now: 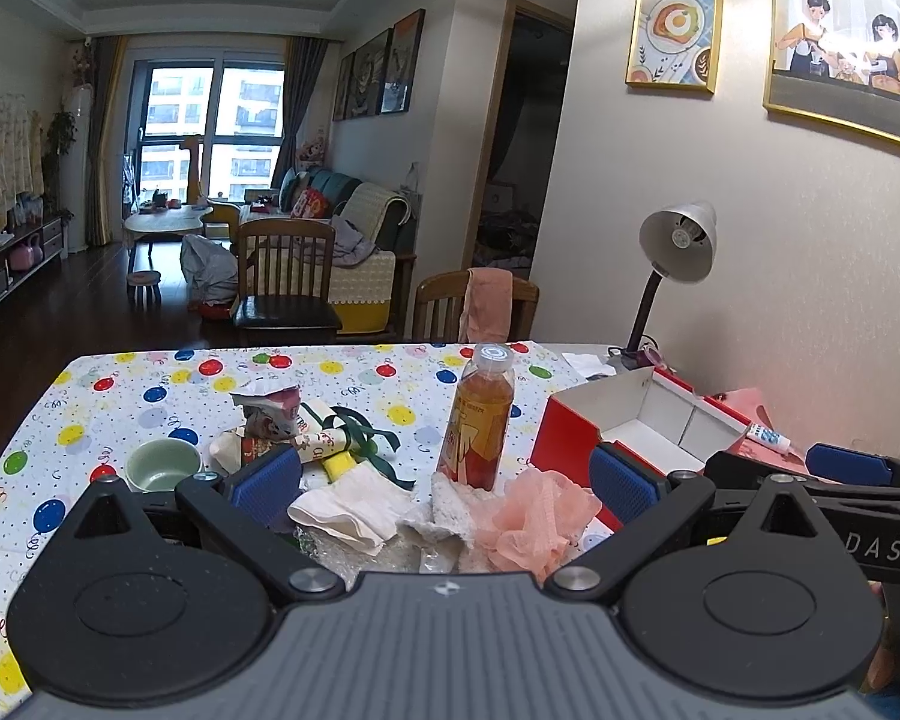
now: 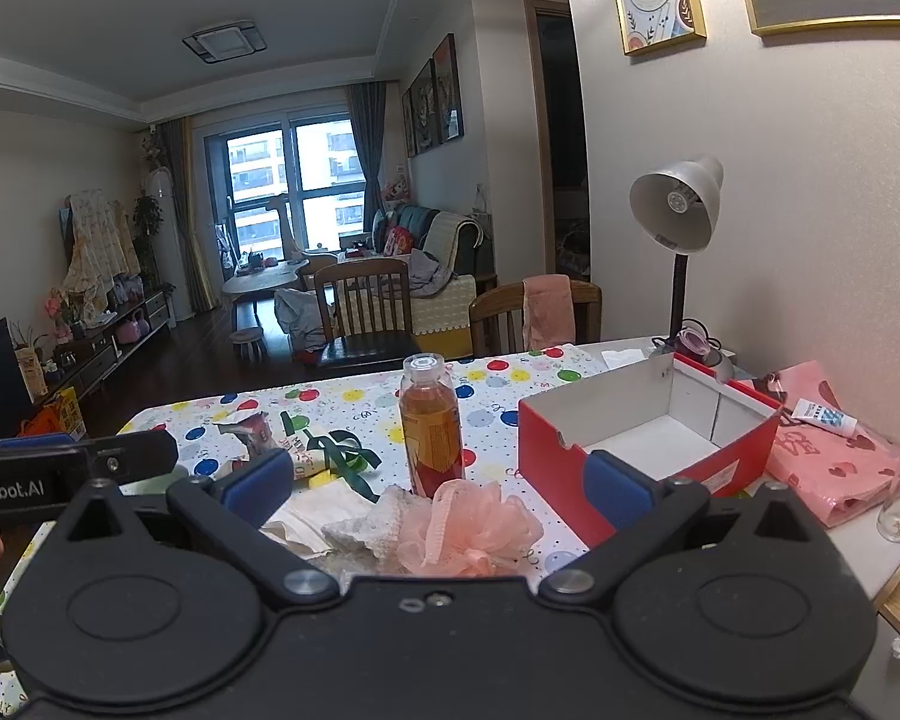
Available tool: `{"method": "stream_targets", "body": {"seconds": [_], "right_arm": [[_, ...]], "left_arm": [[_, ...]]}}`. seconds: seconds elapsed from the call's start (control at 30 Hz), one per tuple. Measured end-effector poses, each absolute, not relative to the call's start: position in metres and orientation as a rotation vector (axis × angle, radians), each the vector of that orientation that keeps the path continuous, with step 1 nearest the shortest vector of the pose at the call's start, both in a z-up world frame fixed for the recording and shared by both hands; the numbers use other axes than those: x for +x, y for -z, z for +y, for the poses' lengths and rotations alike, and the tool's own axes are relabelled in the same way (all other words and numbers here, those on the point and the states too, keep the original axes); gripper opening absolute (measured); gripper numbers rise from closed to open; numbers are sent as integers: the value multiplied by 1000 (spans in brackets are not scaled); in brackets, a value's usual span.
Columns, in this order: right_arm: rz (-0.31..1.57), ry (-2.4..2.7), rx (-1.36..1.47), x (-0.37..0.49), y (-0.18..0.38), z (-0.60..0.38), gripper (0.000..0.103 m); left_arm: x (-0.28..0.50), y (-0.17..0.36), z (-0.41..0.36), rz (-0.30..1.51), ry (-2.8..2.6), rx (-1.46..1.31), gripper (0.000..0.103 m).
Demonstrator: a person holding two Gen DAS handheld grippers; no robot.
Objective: Organize soft objects
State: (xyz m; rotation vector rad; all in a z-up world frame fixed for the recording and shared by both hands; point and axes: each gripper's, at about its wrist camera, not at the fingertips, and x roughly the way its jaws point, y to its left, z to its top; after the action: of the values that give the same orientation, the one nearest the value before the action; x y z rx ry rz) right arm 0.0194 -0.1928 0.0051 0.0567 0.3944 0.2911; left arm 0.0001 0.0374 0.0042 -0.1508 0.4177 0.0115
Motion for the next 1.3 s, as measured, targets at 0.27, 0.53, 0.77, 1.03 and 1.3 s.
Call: {"method": "stream_targets", "body": {"seconds": [0.27, 0.53, 0.77, 1.03, 1.3], "right_arm": [[397, -289, 52, 20, -5, -192, 103], [404, -288, 50, 23, -6, -188, 103], [406, -289, 50, 24, -4, -186, 103], [415, -285, 53, 34, 0, -177, 103], [442, -294, 58, 56, 8, -169, 103]], "left_arm": [[3, -3, 41, 419, -2, -158, 103], [9, 0, 44, 423, 5, -149, 103], [18, 4, 49, 433, 11, -161, 103], [30, 6, 61, 435, 20, -164, 103], [52, 21, 81, 447, -1, -111, 103]]}}
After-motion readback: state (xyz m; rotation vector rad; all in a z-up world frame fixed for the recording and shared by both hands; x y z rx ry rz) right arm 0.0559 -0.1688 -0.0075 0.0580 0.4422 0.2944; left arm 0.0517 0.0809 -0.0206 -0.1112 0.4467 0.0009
